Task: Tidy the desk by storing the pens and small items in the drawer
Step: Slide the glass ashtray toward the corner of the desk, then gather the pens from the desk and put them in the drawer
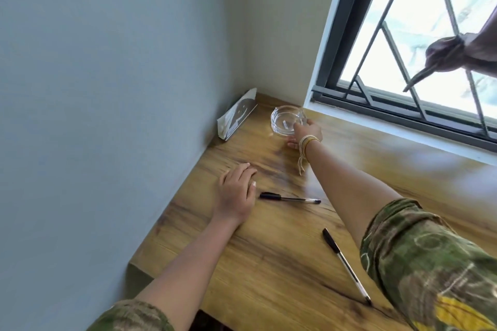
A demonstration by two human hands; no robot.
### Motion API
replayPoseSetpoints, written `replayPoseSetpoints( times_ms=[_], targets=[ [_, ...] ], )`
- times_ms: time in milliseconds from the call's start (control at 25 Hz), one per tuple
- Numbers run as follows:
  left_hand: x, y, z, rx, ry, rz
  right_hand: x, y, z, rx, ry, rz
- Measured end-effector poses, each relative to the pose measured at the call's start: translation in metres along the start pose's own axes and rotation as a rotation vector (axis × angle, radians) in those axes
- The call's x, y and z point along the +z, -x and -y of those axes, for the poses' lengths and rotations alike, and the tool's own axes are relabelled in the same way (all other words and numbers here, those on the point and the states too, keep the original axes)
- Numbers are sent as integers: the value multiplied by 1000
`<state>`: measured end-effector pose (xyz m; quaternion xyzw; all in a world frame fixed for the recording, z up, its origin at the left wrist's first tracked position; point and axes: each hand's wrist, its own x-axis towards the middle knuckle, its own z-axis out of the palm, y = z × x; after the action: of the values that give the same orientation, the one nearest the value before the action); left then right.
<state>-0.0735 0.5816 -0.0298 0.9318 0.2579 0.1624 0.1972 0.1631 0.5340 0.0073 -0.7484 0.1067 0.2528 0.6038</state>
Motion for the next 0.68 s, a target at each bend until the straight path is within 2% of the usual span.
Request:
replayPoseSetpoints(
  times_ms=[280,400,520,600,680],
  targets=[
    [0,1,0,8,-47,-17,9,-8,3,-4,10,115],
    [-2,2,-1,8,-55,-18,-2,8,-12,-70,138,52],
    [-2,1,-2,12,-66,-14,-27,43,-41,-393,522,13],
    [-1,4,-3,15,-60,-3,-50,71,-60,-656,734,80],
    [-1,8,-5,-22,-31,5,-74,94,-77,-782,814,186]
  ],
)
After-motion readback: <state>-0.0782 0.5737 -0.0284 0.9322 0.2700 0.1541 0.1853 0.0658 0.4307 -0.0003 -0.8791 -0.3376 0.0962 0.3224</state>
